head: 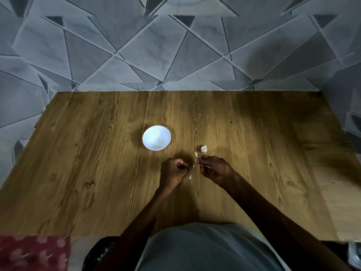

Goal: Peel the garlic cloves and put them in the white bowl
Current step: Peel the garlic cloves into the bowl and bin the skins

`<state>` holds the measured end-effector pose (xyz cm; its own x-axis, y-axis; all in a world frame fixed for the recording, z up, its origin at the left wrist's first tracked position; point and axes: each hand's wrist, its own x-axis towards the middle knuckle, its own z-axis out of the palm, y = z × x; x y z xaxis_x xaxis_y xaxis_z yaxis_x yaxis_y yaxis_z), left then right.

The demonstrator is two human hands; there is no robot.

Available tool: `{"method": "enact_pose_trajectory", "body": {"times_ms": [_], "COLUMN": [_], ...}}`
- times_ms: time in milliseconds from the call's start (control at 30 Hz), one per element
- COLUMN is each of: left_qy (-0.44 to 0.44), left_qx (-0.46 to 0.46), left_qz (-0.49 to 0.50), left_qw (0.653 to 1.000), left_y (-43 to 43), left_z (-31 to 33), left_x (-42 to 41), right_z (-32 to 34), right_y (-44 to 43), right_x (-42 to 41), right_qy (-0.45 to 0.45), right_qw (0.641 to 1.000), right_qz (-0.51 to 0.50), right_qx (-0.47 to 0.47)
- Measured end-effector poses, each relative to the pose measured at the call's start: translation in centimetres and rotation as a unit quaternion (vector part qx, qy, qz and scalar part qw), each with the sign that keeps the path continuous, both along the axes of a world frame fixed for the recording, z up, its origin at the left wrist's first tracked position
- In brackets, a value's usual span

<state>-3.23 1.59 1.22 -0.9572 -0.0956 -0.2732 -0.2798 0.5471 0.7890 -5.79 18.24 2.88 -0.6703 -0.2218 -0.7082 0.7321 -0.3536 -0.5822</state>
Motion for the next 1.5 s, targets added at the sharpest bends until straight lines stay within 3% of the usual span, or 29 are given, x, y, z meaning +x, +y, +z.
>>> {"method": "enact_pose_trajectory", "body": {"times_ms": [100, 233, 333, 433, 533, 600, 700, 900, 967, 1067, 1167, 1367, 1433, 1500], "left_qy": [-0.004, 0.023, 0.071, 0.094, 0.09, 0.073, 0.037, -0.007, -0.054, -0.134, -0.185, -0.083, -0.076, -0.085], "left_qx": [0.004, 0.155, 0.16, 0.144, 0.145, 0.161, 0.197, 0.267, 0.338, 0.428, 0.462, 0.37, 0.35, 0.349], "left_qz": [-0.034, 0.009, -0.014, -0.02, 0.0, 0.019, 0.043, 0.069, 0.085, 0.11, 0.124, 0.076, 0.066, 0.078], "left_qw": [0.999, 0.988, 0.984, 0.985, 0.985, 0.984, 0.979, 0.961, 0.936, 0.887, 0.858, 0.922, 0.931, 0.93], "left_y": [-0.2, -0.1, 0.1, 0.4, 0.7, 1.0, 1.2, 1.2, 1.0, 0.6, 0.3, 1.1, 1.2, 1.2], "left_z": [-0.4, 0.6, 1.0, 0.9, 1.0, 1.2, 1.2, 1.2, 1.5, 2.2, 2.6, 3.2, 3.2, 3.3], "left_x": [-0.4, -0.5, -0.7, -0.6, -0.5, -0.4, -0.4, -0.4, -0.3, -0.5, -0.7, -0.5, -0.5, -0.4], "right_z": [-0.3, -0.6, -0.6, -0.2, -0.3, -0.7, -1.3, -1.0, -0.5, 0.3, 0.9, 1.0, 0.9, 1.0], "right_y": [0.4, 0.6, 0.6, 0.8, 0.7, 0.9, 1.2, 1.0, 0.9, 0.8, 0.8, 1.1, 1.5, 1.8], "right_x": [0.0, 0.0, -0.1, -0.1, -0.1, -0.2, -0.4, -0.7, -0.4, 0.1, 0.3, -0.1, -0.1, 0.0], "right_qy": [-0.008, -0.021, -0.014, 0.032, 0.124, 0.263, 0.44, 0.462, 0.464, 0.418, 0.352, 0.145, 0.146, 0.207], "right_qw": [1.0, 0.999, 0.999, 0.996, 0.978, 0.929, 0.812, 0.774, 0.788, 0.851, 0.909, 0.986, 0.986, 0.971], "right_qz": [0.014, 0.029, 0.042, 0.065, 0.063, 0.075, 0.145, 0.166, 0.149, 0.103, 0.078, 0.065, 0.073, 0.091], "right_qx": [0.007, 0.026, 0.027, 0.06, 0.152, 0.248, 0.354, 0.4, 0.377, 0.3, 0.212, 0.059, 0.043, 0.077]}}
